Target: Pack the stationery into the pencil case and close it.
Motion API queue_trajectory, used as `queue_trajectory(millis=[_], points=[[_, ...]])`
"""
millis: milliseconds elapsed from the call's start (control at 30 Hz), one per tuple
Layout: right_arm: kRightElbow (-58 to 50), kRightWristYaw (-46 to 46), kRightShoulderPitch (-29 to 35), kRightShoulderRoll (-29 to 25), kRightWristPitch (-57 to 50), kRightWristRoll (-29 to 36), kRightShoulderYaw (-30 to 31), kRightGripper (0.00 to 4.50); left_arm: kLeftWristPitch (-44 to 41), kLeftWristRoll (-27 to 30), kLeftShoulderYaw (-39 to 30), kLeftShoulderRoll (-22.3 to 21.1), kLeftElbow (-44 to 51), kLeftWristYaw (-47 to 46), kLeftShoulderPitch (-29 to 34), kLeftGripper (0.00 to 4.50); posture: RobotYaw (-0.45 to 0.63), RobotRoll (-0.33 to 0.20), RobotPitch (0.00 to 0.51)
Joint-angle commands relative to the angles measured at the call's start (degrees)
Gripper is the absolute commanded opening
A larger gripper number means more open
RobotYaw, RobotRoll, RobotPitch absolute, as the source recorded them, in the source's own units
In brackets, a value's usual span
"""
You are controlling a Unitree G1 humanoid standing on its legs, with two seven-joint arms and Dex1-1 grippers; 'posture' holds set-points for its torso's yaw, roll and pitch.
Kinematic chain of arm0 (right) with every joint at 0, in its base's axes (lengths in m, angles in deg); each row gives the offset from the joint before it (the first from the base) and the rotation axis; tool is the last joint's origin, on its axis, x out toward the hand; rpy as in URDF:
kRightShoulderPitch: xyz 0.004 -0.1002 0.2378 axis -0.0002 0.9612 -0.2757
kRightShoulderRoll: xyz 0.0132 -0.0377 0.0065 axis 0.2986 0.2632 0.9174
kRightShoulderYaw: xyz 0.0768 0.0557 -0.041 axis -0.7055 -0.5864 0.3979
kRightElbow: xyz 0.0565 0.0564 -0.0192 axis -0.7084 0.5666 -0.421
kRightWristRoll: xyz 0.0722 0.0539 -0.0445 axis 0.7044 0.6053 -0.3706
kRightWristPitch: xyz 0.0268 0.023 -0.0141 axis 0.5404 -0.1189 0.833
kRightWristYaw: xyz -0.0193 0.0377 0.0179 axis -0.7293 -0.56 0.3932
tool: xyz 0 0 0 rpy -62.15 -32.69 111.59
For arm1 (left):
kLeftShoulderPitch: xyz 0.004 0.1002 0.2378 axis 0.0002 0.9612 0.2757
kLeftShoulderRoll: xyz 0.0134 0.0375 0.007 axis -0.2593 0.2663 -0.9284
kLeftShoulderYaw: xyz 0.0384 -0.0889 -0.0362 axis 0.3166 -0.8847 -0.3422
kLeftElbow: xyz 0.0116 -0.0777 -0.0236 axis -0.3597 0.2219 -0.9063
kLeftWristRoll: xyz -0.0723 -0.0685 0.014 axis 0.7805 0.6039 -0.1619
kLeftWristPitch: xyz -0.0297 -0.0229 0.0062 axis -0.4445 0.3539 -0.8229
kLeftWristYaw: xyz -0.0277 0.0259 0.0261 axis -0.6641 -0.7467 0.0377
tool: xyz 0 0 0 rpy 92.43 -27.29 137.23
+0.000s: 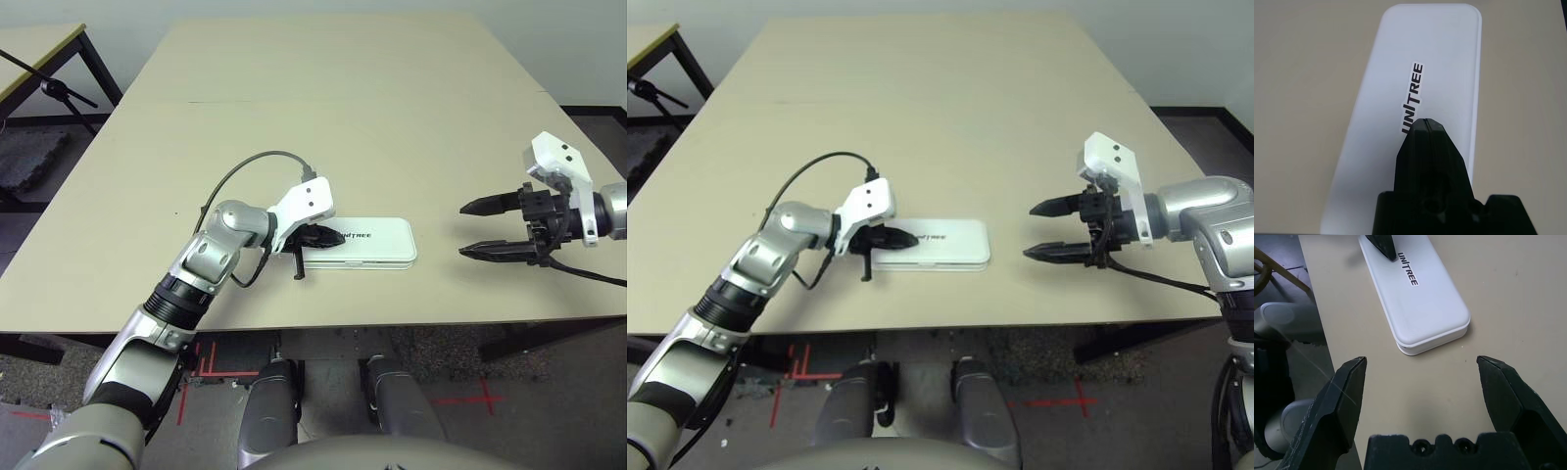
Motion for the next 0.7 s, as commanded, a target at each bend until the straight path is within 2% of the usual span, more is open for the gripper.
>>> queue_trajectory(millis=[33,400,500,600,700], points=[[0.73,-0.13,-0.12,0.27,0.81,-0.73,0.64,4.50,1.14,-2.22,1.77,-1.00,-2.49,0.04,1.76,0.02,-0.11,0.000,0.100],[2.00,-0.56,-0.77,1.64,2.11,-2.07,1.11,4.50,1.78,-1.89,1.14,-0.79,-2.88,-0.68,2.76,0.02,-0.10,0.000,0.097],[4.09,-3.15,-1.39,3.38,4.12,-3.90,0.90,4.50,2.16,-0.03,-2.84,0.41,-3.76,-3.70,2.15,0.02,-0.10,0.000,0.095],[6.20,-5.51,-1.77,5.10,5.94,-5.00,0.30,4.50,2.24,1.86,-6.74,1.02,-4.62,-6.10,1.60,0.94,-0.11,0.000,0.095],[10.32,-11.09,-3.21,8.11,8.60,-6.57,-1.22,4.50,4.30,4.21,-12.40,1.96,-6.25,-9.40,1.08,2.05,-0.11,0.000,0.096]])
